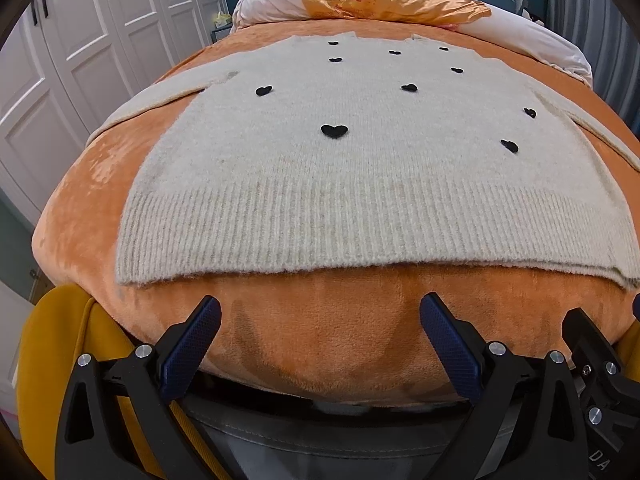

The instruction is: Fold small clothes

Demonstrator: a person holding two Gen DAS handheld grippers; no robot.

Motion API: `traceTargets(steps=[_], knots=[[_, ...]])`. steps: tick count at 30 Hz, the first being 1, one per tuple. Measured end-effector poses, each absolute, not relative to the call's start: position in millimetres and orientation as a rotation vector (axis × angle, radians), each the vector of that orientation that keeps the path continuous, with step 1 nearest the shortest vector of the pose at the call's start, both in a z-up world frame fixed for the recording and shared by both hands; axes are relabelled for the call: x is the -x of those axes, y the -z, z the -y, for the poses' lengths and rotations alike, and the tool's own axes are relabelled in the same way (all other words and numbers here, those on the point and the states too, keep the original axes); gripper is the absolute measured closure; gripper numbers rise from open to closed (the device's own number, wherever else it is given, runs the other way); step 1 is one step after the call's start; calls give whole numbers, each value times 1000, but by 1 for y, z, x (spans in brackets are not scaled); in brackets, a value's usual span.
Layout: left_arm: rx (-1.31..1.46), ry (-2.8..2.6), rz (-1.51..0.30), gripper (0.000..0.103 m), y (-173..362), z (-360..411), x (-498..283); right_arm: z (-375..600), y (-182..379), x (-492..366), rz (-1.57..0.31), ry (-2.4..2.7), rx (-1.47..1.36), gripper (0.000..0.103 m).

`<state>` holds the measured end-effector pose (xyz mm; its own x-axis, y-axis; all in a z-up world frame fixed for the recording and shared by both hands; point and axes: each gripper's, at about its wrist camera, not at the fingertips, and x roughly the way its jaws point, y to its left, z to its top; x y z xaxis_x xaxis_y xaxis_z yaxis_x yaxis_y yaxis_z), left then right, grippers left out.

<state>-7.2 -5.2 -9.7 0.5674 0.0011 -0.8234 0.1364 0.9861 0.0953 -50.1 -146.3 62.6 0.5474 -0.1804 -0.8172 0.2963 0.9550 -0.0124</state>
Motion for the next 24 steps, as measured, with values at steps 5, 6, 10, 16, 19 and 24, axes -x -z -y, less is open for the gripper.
traceTargets(steps=[5,6,10,16,19,24], knots=[[-155,80,-966,5,10,6,7,145,-63,50,-953,285,-132,5],[-154,81,-966,5,10,6,7,146,-63,50,-953,285,-132,5],[-154,81,-966,5,11,6,7,146,-62,50,-955,285,-132,5],[-154,82,-967,5,12,6,7,146,-62,50,-954,285,-131,5],[-154,83,-966,5,12,6,7,146,-62,50,-954,285,-131,5],[-154,83,-966,5,12,6,7,146,-62,50,-954,285,-131,5]])
